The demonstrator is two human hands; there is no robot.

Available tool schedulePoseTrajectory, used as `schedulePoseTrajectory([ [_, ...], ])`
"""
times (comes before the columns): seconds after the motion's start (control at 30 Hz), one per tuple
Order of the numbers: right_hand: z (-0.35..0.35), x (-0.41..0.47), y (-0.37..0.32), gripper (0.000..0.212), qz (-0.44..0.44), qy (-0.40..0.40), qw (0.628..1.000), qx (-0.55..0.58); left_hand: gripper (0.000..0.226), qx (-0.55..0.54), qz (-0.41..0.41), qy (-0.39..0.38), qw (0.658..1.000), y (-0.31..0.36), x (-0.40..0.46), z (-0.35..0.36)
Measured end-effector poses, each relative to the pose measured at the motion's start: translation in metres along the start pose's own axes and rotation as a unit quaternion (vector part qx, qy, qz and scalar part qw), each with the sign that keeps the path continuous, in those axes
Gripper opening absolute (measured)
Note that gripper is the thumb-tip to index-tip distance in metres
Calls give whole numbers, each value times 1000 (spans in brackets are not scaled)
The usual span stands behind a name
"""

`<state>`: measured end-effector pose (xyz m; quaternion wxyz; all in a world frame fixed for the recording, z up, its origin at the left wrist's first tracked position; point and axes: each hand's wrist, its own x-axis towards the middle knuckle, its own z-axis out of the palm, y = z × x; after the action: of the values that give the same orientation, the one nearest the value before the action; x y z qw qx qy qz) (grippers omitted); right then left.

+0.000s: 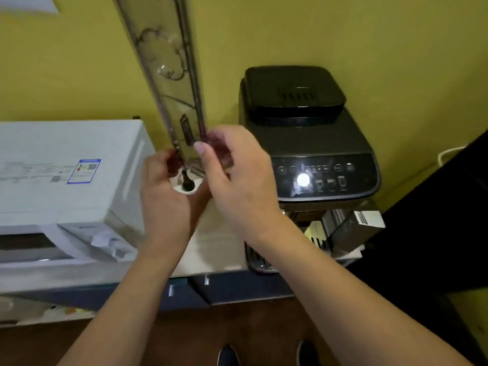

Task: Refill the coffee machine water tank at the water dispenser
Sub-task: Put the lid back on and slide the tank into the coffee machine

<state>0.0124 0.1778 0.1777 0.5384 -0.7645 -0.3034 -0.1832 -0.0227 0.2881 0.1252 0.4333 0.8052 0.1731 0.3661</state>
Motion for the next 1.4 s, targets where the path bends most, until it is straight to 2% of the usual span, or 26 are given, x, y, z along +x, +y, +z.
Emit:
schedulePoseTrajectory([
  [0.13,-71,20,15,12,3,90,996,-5,60,40,85,-33,995,63,4,40],
  [0.3,-157,26,41,8,21,135,991,14,62,45,163,-44,985,123,-14,99],
  [0.53,-258,19,93,7,16,190,982,9,61,23,192,-58,979,182,-54,193],
  [0.67,-306,12,132,4,41,191,981,11,69,69,172,-85,979,203,-79,246],
  [0.77,-328,10,178,4,116,151,982,-15,78,124,136,-128,975,209,-105,281],
  [0.83,-332,10,218,11,212,77,972,-56,76,183,93,-185,961,203,-121,298],
  [0.93,-318,5,275,22,349,-66,931,-81,62,291,43,-270,917,185,-133,318],
  [1.0,-300,2,302,33,399,-139,902,-86,63,355,14,-297,886,173,-133,330],
  [1.1,-270,11,322,40,419,-187,884,-92,65,412,-14,-271,870,158,-125,344],
  [1.2,-248,31,327,33,390,-205,891,-114,55,442,-23,-249,862,151,-112,351],
  [1.4,-237,40,324,27,338,-254,890,-173,46,489,-42,-273,827,144,-108,358],
])
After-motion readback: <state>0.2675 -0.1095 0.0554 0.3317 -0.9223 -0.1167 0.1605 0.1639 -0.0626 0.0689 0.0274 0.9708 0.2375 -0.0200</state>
